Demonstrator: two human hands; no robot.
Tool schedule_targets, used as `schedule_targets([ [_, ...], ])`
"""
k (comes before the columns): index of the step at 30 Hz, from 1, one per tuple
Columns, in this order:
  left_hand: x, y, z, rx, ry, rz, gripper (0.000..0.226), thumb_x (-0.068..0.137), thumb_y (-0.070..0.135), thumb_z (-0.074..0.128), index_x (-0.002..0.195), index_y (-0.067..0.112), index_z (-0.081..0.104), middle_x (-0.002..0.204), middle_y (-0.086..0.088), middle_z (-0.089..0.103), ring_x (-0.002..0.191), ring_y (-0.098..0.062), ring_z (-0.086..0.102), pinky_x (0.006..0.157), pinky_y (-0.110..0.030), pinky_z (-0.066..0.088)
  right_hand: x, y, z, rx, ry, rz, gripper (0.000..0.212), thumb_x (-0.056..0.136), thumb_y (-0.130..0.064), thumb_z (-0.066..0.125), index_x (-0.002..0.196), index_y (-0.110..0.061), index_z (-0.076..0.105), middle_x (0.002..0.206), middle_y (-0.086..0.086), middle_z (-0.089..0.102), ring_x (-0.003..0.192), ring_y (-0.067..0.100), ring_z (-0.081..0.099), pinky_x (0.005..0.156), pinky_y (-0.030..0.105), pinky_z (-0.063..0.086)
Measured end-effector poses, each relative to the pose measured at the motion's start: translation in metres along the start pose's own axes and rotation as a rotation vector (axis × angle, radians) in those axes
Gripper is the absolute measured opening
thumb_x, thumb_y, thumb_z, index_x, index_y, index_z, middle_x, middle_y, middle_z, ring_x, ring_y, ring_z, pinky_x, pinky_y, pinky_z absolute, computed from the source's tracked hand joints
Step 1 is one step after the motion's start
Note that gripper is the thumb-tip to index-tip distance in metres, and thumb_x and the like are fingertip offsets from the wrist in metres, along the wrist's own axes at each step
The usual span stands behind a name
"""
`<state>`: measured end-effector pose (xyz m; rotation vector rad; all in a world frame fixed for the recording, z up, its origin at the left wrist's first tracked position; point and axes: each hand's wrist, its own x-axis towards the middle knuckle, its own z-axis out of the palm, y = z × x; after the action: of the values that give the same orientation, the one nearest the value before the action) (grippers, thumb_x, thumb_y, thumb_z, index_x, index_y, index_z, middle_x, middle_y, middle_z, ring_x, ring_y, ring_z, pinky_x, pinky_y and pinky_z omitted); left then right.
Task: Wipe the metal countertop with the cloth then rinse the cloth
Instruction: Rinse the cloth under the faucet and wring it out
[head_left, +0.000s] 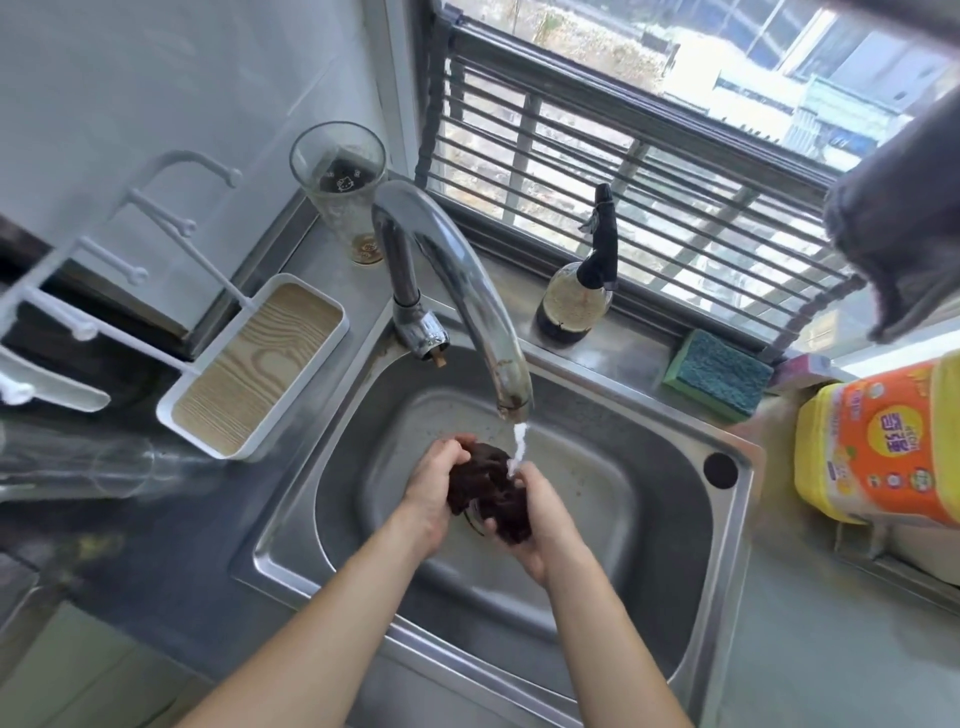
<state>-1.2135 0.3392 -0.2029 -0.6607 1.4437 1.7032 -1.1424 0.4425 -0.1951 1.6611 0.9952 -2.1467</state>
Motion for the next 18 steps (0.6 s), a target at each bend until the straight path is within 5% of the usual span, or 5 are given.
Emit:
schedule_targets([
  [4,0.000,0.000,-0.010,0.052,-0.055,-0.130,0.025,0.100,0.032,0.051,0.115,0.017,0.065,0.109,-0.014,0.073,0.084,-0.021,0.068,0.060,-0.028,0.052,-0.004,-0.008,0.000,-0.138,0.189,-0.298,0.015,0.088,-0.028,0.072,0.092,-0.013,0.072,0.073,0.001,0.072,0.063,0.014,0.062,0.044,0.023,0.043],
  [8,-0.001,0.005,-0.003,-0.015,-0.118,-0.310,0.053,0.091,0.065,0.056,0.083,0.014,0.069,0.070,-0.004,0.070,0.048,-0.012,0.060,0.033,-0.019,0.034,-0.019,0.005,0.005,-0.577,0.394,-0.629,0.030,0.086,-0.038,0.060,0.073,-0.011,0.060,0.067,0.003,0.067,0.069,0.023,0.060,0.069,0.040,0.050],
  [11,0.000,0.010,0.008,-0.048,-0.134,-0.346,0.048,0.092,0.054,0.062,0.070,0.012,0.071,0.067,-0.008,0.069,0.052,-0.019,0.065,0.046,-0.023,0.050,-0.035,0.038,0.026,-0.798,0.364,-0.799,0.037,0.084,-0.050,0.047,0.063,-0.019,0.049,0.063,0.001,0.060,0.064,0.022,0.056,0.065,0.038,0.043],
  [15,-0.003,-0.008,0.024,0.112,-0.049,-0.195,0.034,0.091,0.035,0.070,0.063,0.015,0.073,0.066,-0.001,0.070,0.054,-0.012,0.065,0.051,-0.020,0.050,-0.008,0.009,0.026,-0.569,0.524,-0.560,0.038,0.096,-0.045,0.053,0.076,-0.015,0.067,0.086,0.012,0.074,0.086,0.035,0.065,0.076,0.039,0.049],
  [18,-0.005,-0.011,0.033,0.169,0.010,-0.136,0.034,0.090,0.027,0.072,0.059,0.014,0.073,0.061,0.003,0.069,0.056,-0.012,0.063,0.054,-0.020,0.051,0.004,-0.015,0.020,-0.410,0.463,-0.415,0.030,0.097,-0.031,0.056,0.086,-0.009,0.073,0.093,0.017,0.075,0.093,0.037,0.066,0.083,0.040,0.051],
])
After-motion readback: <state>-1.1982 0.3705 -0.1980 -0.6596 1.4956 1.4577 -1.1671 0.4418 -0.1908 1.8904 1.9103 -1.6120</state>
